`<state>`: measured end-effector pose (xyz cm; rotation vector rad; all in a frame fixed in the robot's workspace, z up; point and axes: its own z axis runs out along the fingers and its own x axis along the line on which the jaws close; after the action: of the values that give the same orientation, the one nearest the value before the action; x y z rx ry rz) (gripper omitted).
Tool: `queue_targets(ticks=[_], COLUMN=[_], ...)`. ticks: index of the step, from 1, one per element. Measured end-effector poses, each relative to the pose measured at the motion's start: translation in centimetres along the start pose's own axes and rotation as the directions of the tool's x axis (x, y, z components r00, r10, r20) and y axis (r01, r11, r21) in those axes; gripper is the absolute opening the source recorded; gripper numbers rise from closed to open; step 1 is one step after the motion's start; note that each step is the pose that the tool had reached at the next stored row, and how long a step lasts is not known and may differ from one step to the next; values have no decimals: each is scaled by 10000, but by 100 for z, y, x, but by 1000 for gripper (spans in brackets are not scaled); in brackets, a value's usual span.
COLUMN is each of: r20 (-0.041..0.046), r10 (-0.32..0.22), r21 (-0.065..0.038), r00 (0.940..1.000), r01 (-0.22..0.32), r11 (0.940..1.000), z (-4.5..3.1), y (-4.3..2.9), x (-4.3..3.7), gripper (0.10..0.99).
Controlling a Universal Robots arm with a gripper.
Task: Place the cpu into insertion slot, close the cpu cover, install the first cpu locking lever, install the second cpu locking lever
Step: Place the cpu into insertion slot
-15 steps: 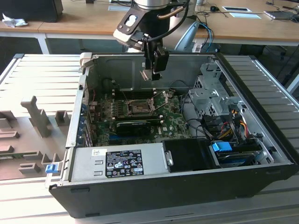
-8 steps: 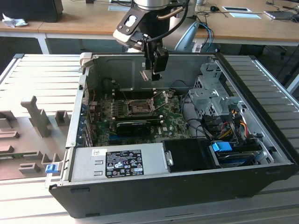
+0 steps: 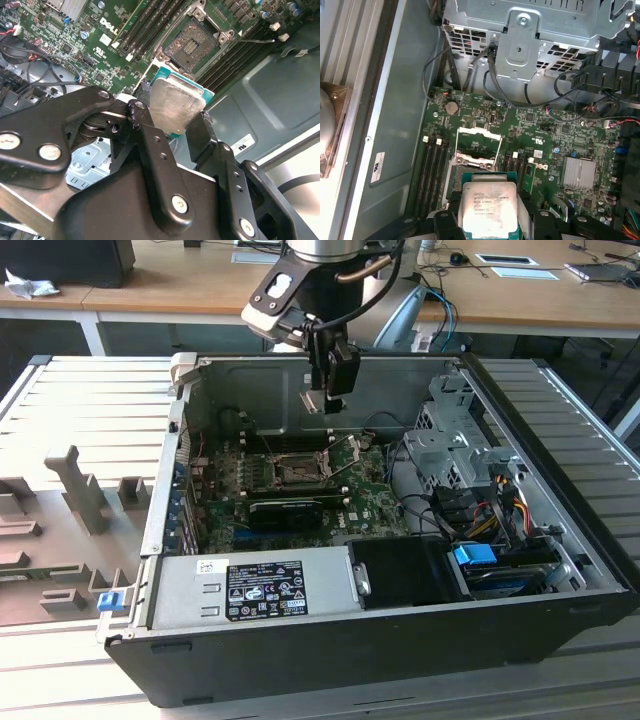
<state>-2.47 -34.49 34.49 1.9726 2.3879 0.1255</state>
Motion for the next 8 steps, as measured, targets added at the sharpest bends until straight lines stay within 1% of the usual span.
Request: queue_targets(ticks=[8], r20=[9], r10=[102], r21=[-2], r00=[9999], r01=[-102], r11=[9999], z=[8], y=[-1], x=[0], gripper=[525])
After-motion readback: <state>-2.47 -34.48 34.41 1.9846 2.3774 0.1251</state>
